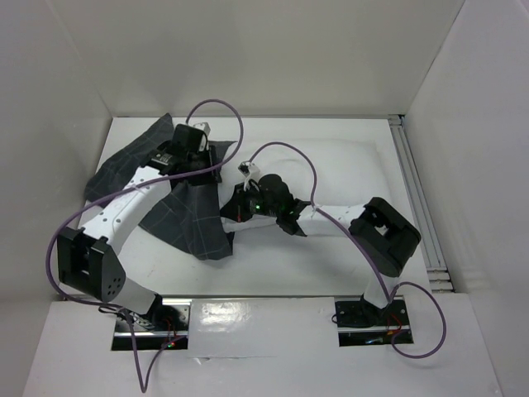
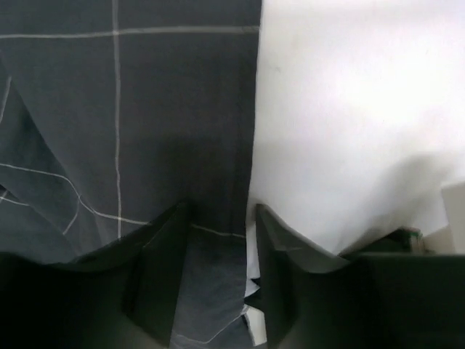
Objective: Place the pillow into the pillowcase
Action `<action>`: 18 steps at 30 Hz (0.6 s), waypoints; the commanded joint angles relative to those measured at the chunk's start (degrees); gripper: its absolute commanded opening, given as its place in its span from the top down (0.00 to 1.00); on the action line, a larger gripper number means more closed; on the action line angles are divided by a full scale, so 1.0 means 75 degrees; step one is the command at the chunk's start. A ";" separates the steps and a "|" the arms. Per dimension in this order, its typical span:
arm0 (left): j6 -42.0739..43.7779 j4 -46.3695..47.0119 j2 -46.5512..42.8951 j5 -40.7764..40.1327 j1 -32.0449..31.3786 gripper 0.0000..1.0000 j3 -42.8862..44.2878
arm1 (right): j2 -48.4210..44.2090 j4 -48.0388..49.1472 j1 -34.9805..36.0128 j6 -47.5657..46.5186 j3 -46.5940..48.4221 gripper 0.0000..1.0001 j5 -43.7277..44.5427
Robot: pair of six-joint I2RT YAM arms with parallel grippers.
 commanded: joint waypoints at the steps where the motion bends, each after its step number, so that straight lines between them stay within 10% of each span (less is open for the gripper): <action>1: 0.0130 0.0093 0.0165 -0.0528 0.0022 0.62 0.0497 | -0.0309 0.0046 0.0006 -0.0189 0.0081 1.00 0.0178; 5: 0.0223 -0.0047 0.0565 -0.0529 0.0022 1.00 0.0989 | -0.0391 -0.0036 0.0006 -0.0259 0.0081 1.00 0.0178; 18: 0.0154 -0.0047 0.1584 0.1823 0.0022 1.00 0.4407 | -0.1455 -0.1218 0.0696 -0.1710 0.0561 1.00 0.0740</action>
